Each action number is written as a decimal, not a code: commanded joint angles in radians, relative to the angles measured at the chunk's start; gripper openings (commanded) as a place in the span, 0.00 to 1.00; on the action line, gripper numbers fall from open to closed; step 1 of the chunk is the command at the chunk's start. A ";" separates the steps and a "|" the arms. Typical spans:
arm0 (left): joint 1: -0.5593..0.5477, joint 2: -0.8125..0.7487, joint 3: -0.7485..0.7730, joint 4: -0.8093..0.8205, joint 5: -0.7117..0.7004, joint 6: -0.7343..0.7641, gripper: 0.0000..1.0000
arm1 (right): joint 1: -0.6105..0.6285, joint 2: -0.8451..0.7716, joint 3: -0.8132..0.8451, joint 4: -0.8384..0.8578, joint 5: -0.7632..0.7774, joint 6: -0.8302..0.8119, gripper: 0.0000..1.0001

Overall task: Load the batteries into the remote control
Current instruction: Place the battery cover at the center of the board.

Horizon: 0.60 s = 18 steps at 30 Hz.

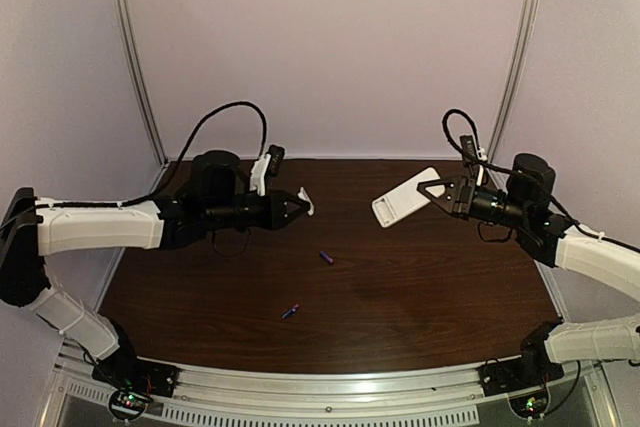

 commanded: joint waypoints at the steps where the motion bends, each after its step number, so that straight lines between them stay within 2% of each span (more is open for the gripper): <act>1: 0.000 0.017 0.122 -0.488 -0.379 0.171 0.00 | -0.010 -0.016 -0.015 0.000 -0.019 -0.014 0.00; 7: -0.002 0.180 0.277 -0.869 -0.651 0.262 0.00 | -0.010 -0.009 -0.015 0.007 -0.026 -0.007 0.00; 9: -0.002 0.250 0.321 -0.976 -0.693 0.277 0.00 | -0.010 -0.006 -0.014 0.006 -0.030 -0.007 0.00; 12: -0.002 0.338 0.351 -1.063 -0.669 0.306 0.00 | -0.011 -0.006 -0.011 0.002 -0.034 -0.007 0.00; 18: -0.003 0.416 0.376 -1.102 -0.599 0.360 0.00 | -0.011 -0.008 -0.018 0.002 -0.038 0.000 0.00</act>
